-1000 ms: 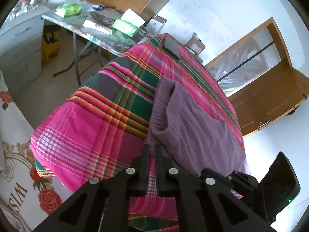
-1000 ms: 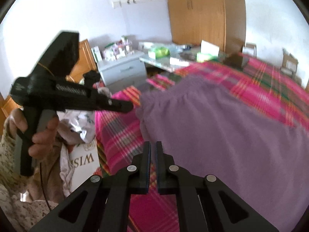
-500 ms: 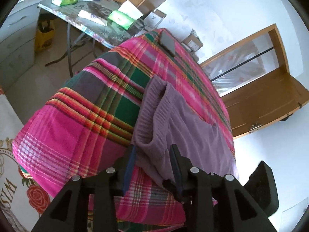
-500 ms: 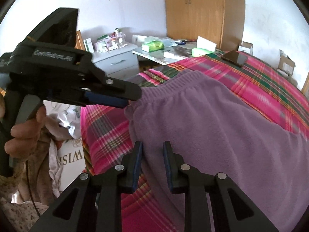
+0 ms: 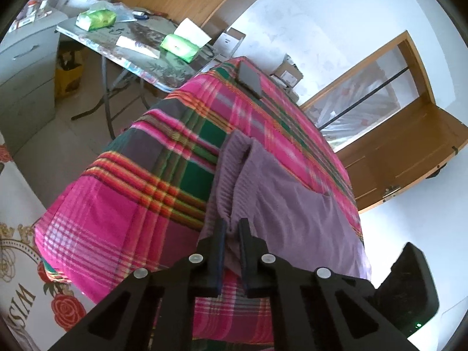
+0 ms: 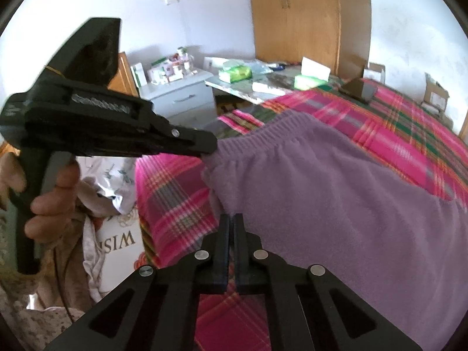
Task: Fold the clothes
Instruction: 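Grasp the pants waistband with the right gripper while the left gripper grasps beside it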
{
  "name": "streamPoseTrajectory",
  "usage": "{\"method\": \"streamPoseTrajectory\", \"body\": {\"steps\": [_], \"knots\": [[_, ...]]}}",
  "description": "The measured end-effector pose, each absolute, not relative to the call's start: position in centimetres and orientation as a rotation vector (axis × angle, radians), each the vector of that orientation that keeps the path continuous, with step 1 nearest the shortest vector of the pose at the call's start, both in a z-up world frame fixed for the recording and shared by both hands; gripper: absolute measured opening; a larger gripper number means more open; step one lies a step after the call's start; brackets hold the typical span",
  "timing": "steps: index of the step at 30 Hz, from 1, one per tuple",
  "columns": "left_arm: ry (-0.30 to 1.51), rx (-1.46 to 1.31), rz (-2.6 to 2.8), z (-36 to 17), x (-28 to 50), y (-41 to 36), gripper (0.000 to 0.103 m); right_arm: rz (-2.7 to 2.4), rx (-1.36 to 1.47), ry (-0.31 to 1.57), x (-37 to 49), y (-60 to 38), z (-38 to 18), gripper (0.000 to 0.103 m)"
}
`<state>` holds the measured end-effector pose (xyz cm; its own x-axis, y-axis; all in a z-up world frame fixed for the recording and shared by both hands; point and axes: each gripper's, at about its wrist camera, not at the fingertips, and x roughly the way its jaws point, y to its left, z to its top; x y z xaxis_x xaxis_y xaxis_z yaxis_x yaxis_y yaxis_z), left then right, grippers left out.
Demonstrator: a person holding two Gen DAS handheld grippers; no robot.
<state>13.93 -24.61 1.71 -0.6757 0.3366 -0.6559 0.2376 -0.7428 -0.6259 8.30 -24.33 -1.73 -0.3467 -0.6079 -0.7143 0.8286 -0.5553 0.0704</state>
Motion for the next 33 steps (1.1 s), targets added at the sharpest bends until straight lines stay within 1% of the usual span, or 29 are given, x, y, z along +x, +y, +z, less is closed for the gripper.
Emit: {"method": "streamPoseTrajectory", "body": {"steps": [5,8,10,11,12,13,14,17,19,21,23,27,28,30,33], "knots": [[-1.112,-1.283,2.588,0.8,13.6,-24.7,0.01,-1.99,0.967,0.373,7.3,-24.7,-3.0,0.003],[-1.125,-1.294,2.58,0.6,13.6,-25.0,0.012,-2.008,0.913,0.416,8.0,-25.0,-2.2,0.005],[-1.164,-1.293,2.557,0.4,13.7,-25.4,0.013,-2.022,0.857,0.425,8.4,-25.1,-1.5,0.009],[-1.185,-1.287,2.544,0.3,13.8,-25.6,0.014,-2.028,0.833,0.429,8.6,-25.2,-1.2,0.012],[-1.202,-1.285,2.535,0.1,13.9,-25.8,0.017,-2.032,0.812,0.431,8.7,-25.2,-1.1,0.023],[-1.215,-1.284,2.536,0.1,14.1,-26.0,0.018,-2.032,0.802,0.44,8.8,-25.5,-1.1,0.03],[-1.223,-1.282,2.54,0.0,14.2,-26.1,0.021,-2.029,0.798,0.455,8.8,-25.9,-1.2,0.031],[-1.23,-1.276,2.537,0.0,14.4,-26.3,0.022,-2.029,0.784,0.496,8.8,-27.1,-1.4,0.034],[-1.226,-1.274,2.539,0.2,14.5,-26.4,0.023,-2.04,0.775,0.523,8.8,-27.8,-1.6,0.04],[-1.223,-1.27,2.538,0.3,14.5,-26.6,0.031,-2.04,0.784,0.554,8.5,-28.7,-2.1,0.041],[-1.228,-1.261,2.516,0.3,14.2,-26.8,0.035,-2.04,0.793,0.58,8.4,-29.4,-2.5,0.041],[-1.241,-1.287,2.509,0.2,13.4,-27.4,0.039,-2.046,0.807,0.61,8.1,-30.2,-3.1,0.043],[-1.236,-1.29,2.509,0.2,13.2,-27.5,0.039,-2.057,0.81,0.625,7.9,-30.5,-3.2,0.047],[-1.245,-1.295,2.475,0.0,12.7,-27.6,0.039,-2.078,0.811,0.646,7.8,-30.7,-3.5,0.05],[-1.286,-1.296,2.471,-0.2,12.1,-28.1,0.04,-2.09,0.789,0.652,8.0,-30.8,-3.7,0.05]]}}
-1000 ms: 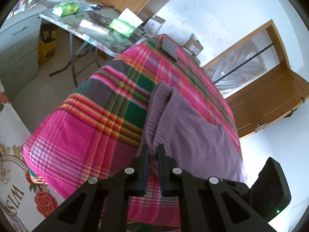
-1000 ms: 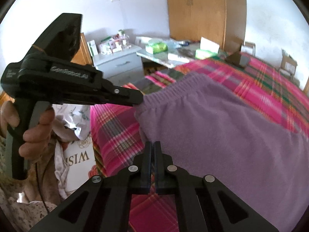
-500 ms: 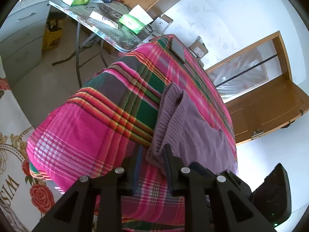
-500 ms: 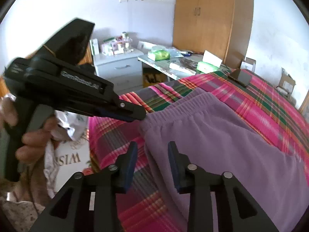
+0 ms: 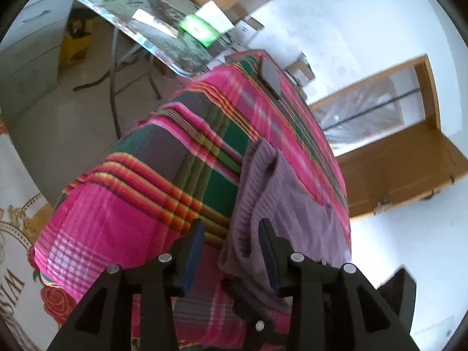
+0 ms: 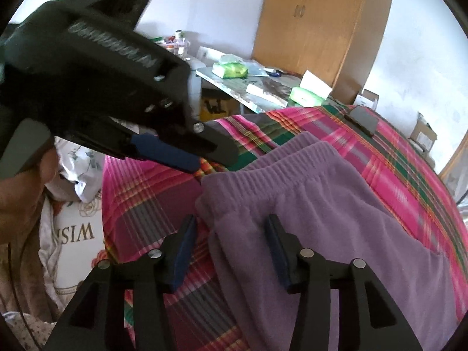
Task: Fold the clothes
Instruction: 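Grasp the pants waistband with the right gripper while the left gripper grasps beside it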
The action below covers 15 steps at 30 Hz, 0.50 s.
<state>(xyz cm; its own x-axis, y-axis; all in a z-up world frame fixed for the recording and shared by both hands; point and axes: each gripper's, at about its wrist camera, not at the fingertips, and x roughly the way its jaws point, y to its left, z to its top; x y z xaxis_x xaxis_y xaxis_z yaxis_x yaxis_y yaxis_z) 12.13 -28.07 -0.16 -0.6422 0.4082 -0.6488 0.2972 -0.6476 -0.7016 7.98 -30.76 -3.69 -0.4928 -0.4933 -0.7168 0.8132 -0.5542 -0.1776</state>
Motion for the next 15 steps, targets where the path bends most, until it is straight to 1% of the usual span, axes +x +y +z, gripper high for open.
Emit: {"method": "streamPoseTrajectory", "body": {"steps": [4,5,6,8,10,15], "knots": [[-1.323,-1.315,2.406,-0.6,10.7,-28.4,0.044,-2.113,0.771,0.655,8.1,-30.9,-3.8,0.05],[-1.317,-1.318,2.408,-0.5,10.4,-28.4,0.046,-2.117,0.768,0.661,8.2,-30.9,-3.8,0.048],[-1.304,-1.321,2.408,-0.4,10.0,-28.4,0.047,-2.12,0.763,0.669,8.3,-31.0,-3.8,0.041],[-1.265,-1.327,2.37,-0.3,9.1,-28.2,0.048,-2.121,0.758,0.68,8.3,-31.1,-3.8,0.037],[-1.276,-1.337,2.33,-0.5,8.4,-28.2,0.048,-2.124,0.753,0.673,8.4,-31.1,-3.8,0.03],[-1.297,-1.343,2.252,-0.7,7.6,-27.9,0.051,-2.14,0.732,0.638,8.3,-30.6,-3.4,0.021]]}}
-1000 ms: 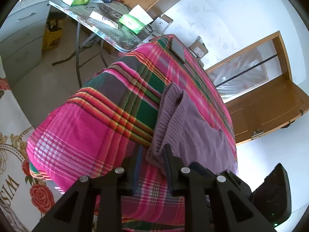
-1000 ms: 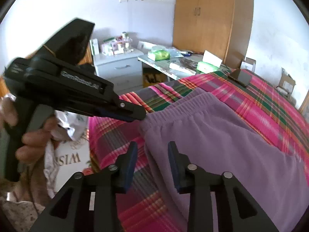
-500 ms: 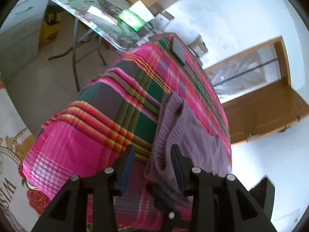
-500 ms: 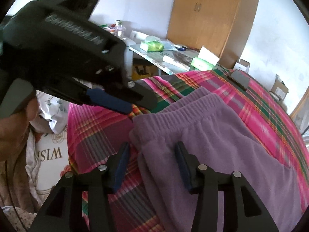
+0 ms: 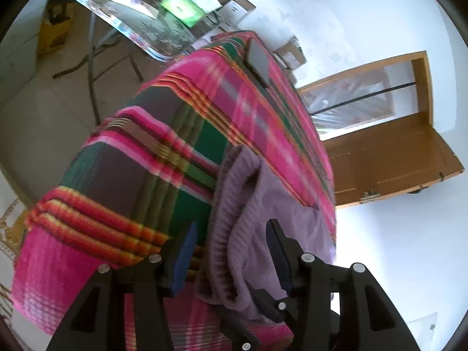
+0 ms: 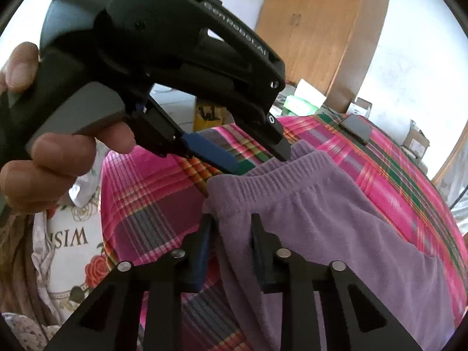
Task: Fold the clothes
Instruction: 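Grasp the pants waistband with the right gripper while the left gripper grasps beside it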
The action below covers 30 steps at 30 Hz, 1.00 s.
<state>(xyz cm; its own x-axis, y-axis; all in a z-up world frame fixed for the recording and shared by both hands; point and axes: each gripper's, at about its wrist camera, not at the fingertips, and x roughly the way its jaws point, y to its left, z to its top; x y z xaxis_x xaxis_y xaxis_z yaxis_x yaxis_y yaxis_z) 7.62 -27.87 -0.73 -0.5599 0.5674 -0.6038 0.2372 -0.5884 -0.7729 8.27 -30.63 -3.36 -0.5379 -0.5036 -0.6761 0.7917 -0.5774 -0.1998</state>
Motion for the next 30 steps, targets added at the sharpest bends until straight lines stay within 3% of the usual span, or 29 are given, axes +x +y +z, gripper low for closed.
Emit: {"method": "streamPoseTrajectory", "body": {"steps": [14,19,21,24,30], "knots": [[-1.285,-1.462,2.087,-1.8,4.6,-26.8,0.051,-2.185,0.647,0.485,8.4,-28.4,-1.5,0.015],[-1.284,-1.476,2.074,-2.2,3.0,-26.5,0.039,-2.175,0.654,0.461,8.3,-28.0,-1.2,0.015],[-1.282,-1.49,2.075,-2.4,2.4,-26.7,0.028,-2.17,0.661,0.459,8.1,-28.0,-1.2,0.015],[-1.28,-1.487,2.079,-2.4,2.2,-27.0,0.02,-2.17,0.667,0.456,7.8,-27.9,-1.3,0.015],[-1.32,-1.433,2.056,-2.6,2.5,-27.8,0.016,-2.156,0.68,0.463,6.9,-28.4,-1.6,0.014]]}}
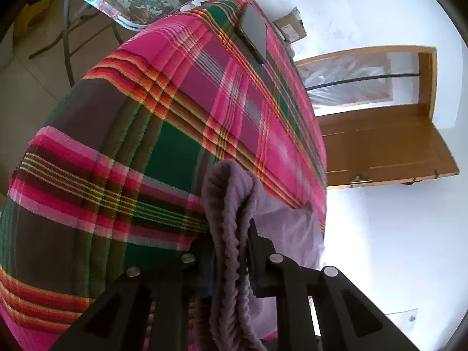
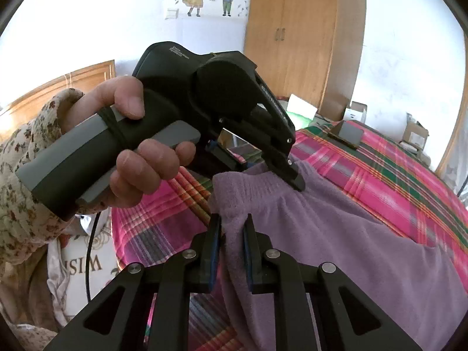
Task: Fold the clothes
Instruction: 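Lift the pants waistband with both grippers and pull it up off the bed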
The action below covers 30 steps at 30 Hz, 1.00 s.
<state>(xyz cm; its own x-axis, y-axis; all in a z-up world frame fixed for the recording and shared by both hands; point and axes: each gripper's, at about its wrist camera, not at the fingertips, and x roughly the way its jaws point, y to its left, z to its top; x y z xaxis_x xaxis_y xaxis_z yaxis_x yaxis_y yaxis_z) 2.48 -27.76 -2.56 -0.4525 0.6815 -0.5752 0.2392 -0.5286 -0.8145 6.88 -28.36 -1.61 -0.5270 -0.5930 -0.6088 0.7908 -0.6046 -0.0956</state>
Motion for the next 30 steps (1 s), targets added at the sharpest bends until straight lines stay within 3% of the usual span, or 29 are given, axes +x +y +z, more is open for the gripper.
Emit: {"method": "streamPoseTrajectory", "body": {"steps": [10,20,30], "knots": [[-1.429,-1.392,2.014,-4.4,3.0,-28.6,0.015,-2.134,0.71,0.486,5.9,-29.2,-2.7,0.014],[-1.43,-1.431,2.019,-3.9,2.6,-28.4,0.017,-2.141,0.708,0.476,5.4,-29.1,-3.0,0.014],[-1.45,-1.392,2.019,-3.6,1.4,-28.2,0.032,-2.154,0.701,0.463,6.0,-28.7,-2.9,0.014]]}}
